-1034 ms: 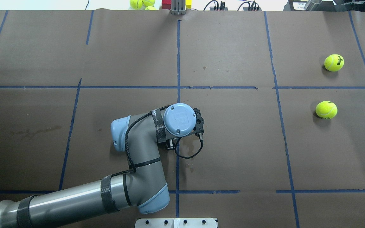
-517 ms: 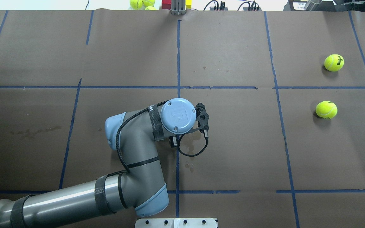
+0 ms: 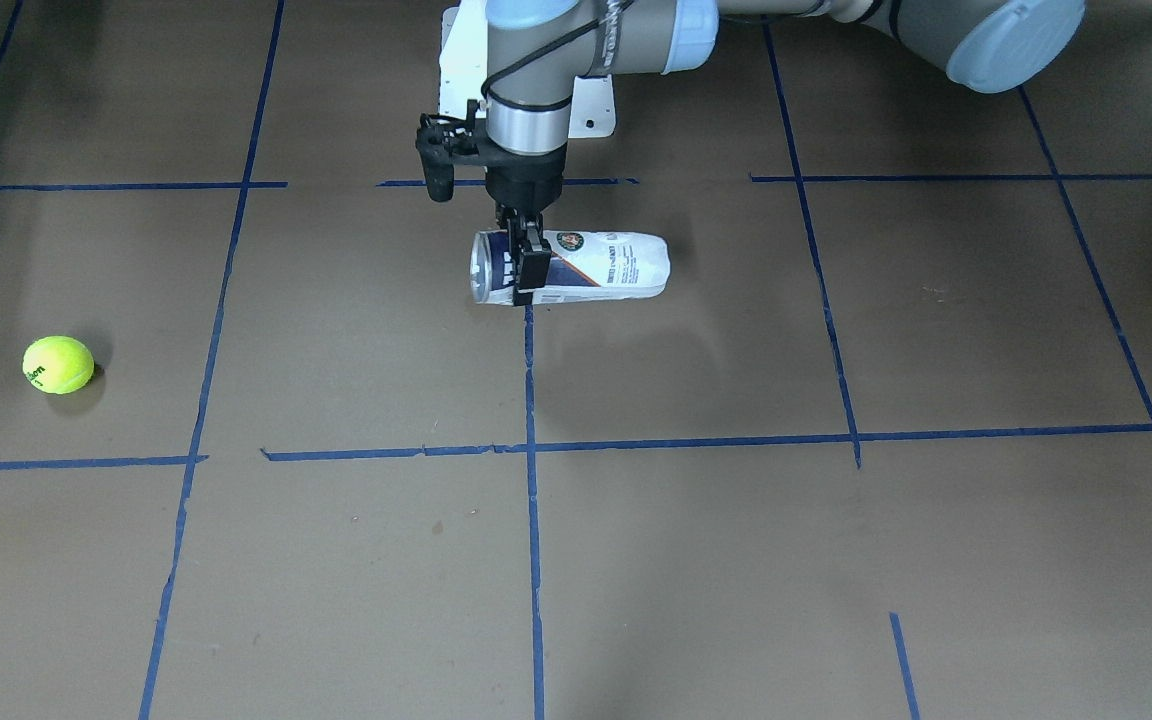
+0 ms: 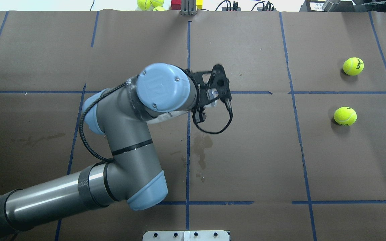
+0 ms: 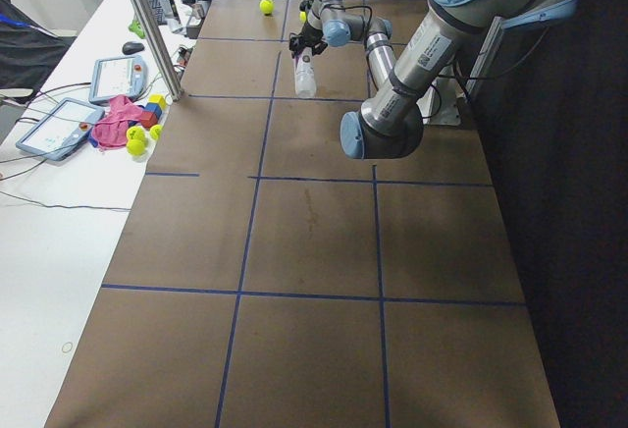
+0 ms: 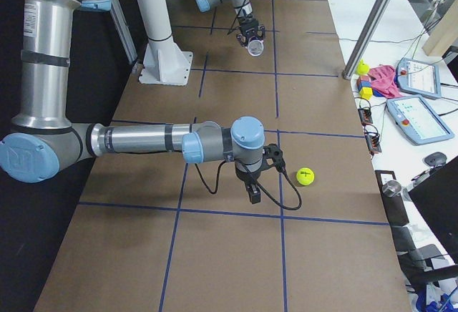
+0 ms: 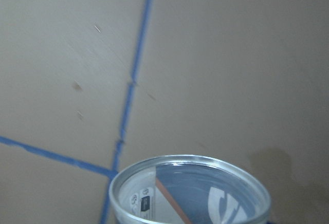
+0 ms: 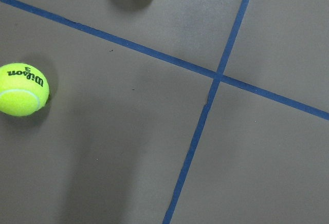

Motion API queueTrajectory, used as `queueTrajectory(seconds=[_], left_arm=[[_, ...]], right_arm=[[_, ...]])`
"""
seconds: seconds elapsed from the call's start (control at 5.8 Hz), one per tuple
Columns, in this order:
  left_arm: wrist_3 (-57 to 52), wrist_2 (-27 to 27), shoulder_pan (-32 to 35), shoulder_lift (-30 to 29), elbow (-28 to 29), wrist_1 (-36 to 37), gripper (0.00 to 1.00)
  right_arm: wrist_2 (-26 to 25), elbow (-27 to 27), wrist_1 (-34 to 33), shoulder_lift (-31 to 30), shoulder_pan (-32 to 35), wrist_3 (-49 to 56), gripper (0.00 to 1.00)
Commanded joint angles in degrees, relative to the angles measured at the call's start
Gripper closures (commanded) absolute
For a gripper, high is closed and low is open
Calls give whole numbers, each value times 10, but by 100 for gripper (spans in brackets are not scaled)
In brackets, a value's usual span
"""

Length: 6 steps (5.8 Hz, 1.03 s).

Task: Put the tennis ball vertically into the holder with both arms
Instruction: 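Lift and rotate the can upright with the left gripper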

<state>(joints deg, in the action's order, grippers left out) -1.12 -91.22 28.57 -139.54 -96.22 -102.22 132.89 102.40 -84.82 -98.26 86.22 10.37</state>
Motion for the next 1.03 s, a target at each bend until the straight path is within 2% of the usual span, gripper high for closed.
queueTrajectory(seconds=[0.0, 0.17, 0.52, 0.69, 0.86], left_arm=[[133, -1, 15, 23, 0, -229, 36], [182, -1, 15, 51, 2, -349, 36], [237, 1, 17, 64, 3, -497, 36], [241, 4, 18, 96, 6, -582, 42], [243, 21, 23, 115, 7, -633, 47]], right_arm=[[0, 0, 0, 0, 0, 0, 0], [0, 0, 0, 1, 0, 0, 0], [-1, 0, 0, 4, 0, -3, 0], [-1, 0, 0, 6, 0, -4, 0], [-1, 0, 0, 6, 0, -4, 0]])
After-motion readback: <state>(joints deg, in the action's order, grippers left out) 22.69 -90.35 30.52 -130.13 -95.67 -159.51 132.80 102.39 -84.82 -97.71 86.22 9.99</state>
